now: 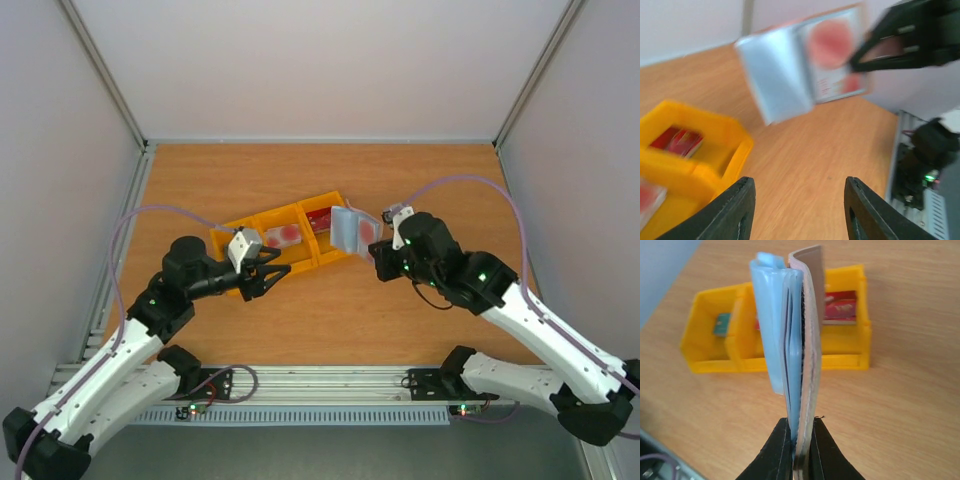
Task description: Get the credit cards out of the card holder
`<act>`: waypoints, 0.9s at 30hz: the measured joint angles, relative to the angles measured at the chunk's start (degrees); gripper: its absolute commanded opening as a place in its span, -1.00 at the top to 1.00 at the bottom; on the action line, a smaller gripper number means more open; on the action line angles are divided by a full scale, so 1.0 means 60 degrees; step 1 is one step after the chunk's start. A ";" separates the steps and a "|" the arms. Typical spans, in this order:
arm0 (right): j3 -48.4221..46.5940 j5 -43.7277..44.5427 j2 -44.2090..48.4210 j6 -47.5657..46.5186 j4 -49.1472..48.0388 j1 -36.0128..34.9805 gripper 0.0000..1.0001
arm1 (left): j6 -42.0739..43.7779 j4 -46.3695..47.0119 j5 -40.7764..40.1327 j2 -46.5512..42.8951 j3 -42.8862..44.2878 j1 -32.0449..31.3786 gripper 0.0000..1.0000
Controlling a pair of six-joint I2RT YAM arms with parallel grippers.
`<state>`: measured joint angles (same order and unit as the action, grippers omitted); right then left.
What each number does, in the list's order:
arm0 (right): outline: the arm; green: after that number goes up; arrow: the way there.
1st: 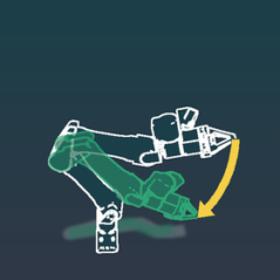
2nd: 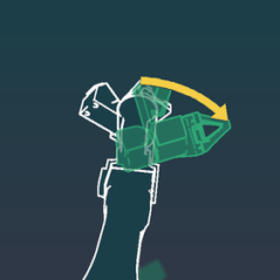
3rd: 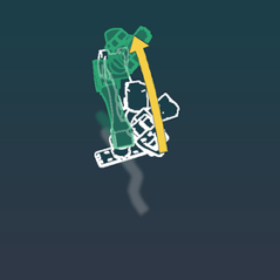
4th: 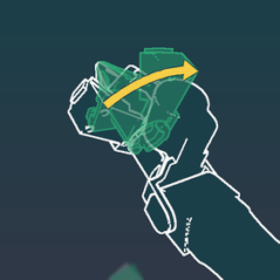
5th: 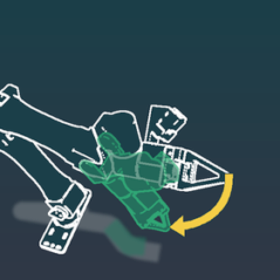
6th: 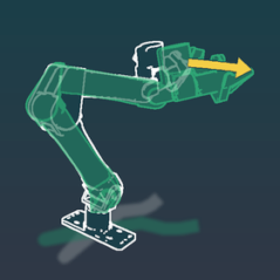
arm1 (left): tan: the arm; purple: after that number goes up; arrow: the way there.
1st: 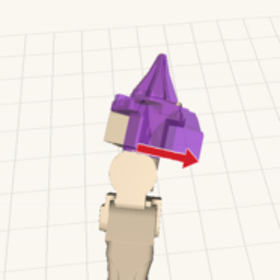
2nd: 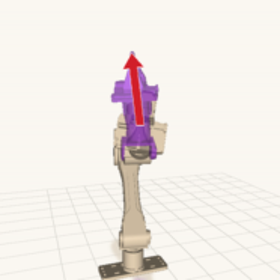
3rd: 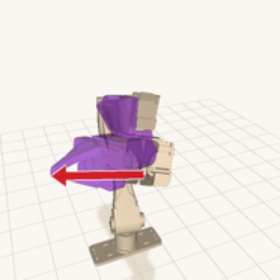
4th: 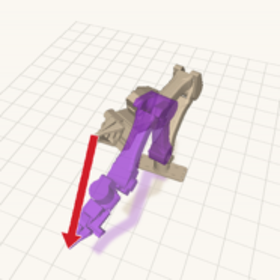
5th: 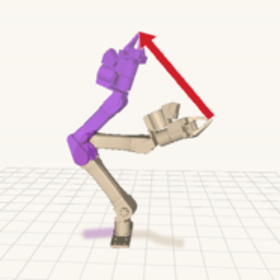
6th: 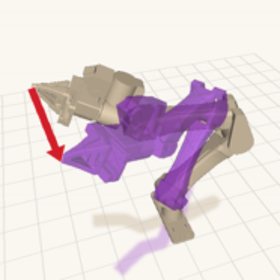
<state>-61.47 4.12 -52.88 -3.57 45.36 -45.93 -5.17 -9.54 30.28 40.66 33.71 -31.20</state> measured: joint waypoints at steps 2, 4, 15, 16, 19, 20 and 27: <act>-0.0375 0.0601 -0.0550 0.0295 0.0368 -0.0076 0.98 | 0.0058 0.0379 0.1002 -0.0149 0.0102 0.0004 0.00; -0.0670 0.1035 -0.1071 0.0466 0.0645 -0.0237 0.97 | -0.0543 0.1359 0.2109 -0.0138 0.0117 -0.0011 0.03; -0.0809 -0.1071 -0.1978 -0.0368 -0.0772 -0.0900 0.98 | -0.3708 0.3923 0.2295 0.1096 -0.0200 -0.1326 0.25; -0.0688 -0.1399 -0.1931 -0.0492 -0.1016 -0.0903 0.98 | -0.3807 0.3923 0.2127 0.1111 -0.0280 -0.1377 0.28; -0.0095 -0.2481 -0.1581 -0.0863 -0.1698 -0.0907 0.98 | -0.3952 0.3920 0.1672 0.1064 -0.0463 -0.1410 0.31; 0.0098 -0.2849 -0.1421 -0.0987 -0.1843 -0.0907 0.98 | -0.3967 0.3905 0.1555 0.1024 -0.0517 -0.1388 0.31; 0.0408 -0.4608 -0.0630 -0.1821 -0.2375 -0.0871 0.97 | -0.3912 0.3854 0.1781 0.0404 -0.0678 -0.1144 0.34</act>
<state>-59.02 -23.53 -56.66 -14.50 31.11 -51.16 -28.64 13.58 40.97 43.09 29.65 -38.06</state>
